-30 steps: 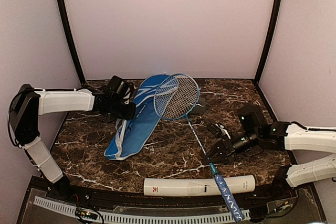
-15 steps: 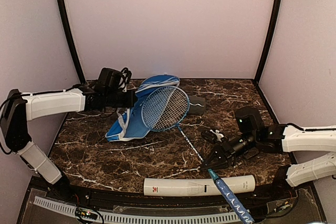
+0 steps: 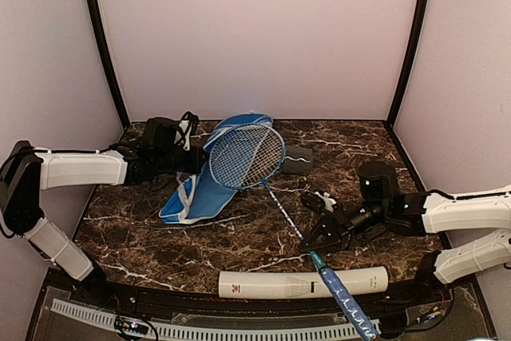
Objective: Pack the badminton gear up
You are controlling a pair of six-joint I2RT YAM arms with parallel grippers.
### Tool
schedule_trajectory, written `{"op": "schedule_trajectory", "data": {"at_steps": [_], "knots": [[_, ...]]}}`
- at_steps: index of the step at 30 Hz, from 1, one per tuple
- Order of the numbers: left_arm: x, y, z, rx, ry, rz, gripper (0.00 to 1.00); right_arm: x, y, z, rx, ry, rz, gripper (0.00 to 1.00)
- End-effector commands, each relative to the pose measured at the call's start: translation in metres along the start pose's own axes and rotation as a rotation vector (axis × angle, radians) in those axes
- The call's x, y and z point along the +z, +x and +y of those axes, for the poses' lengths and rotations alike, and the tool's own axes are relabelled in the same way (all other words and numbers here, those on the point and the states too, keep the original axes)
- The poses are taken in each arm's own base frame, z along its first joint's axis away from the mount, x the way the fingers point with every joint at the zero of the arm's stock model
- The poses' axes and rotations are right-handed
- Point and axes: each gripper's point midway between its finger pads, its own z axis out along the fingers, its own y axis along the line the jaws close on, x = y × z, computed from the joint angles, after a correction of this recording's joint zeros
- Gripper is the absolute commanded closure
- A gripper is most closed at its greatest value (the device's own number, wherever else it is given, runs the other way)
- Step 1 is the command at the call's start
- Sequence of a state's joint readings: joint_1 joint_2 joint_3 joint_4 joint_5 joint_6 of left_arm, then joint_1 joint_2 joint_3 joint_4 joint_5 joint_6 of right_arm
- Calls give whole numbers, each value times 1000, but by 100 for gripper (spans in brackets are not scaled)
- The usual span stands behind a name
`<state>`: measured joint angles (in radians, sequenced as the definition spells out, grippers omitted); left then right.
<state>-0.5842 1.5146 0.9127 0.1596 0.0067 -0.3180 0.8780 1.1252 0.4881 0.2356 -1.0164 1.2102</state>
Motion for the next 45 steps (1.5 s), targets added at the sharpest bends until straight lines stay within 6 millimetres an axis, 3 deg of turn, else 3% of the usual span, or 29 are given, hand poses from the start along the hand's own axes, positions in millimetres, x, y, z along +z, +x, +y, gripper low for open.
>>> {"op": "schedule_trajectory", "data": {"at_steps": [1, 10, 12, 13, 16, 23, 32, 40, 45], "knots": [[-21, -47, -25, 28, 128, -197, 100, 4, -6, 23, -19, -103, 4, 100], [-17, -39, -48, 17, 227, -182, 100, 14, -22, 37, 25, -201, 5, 100], [-17, -38, -51, 16, 234, -182, 100, 17, -27, 36, 40, -211, 4, 100], [-18, -35, -63, 27, 258, -176, 100, 18, -28, 35, 47, -216, 2, 100], [-21, -35, -74, 22, 282, -182, 100, 21, -36, 33, 72, -226, -9, 100], [-24, -31, -92, -19, 307, -166, 100, 30, -56, 28, 103, -218, -50, 100], [-26, -16, -112, -63, 337, -113, 100, 40, -98, 18, 106, -177, -172, 100], [-23, -4, -122, -46, 393, -65, 100, 58, -136, -7, 88, -36, -225, 100], [-25, 6, -127, -8, 438, -36, 100, 57, -157, -13, 69, -33, -265, 100]]}}
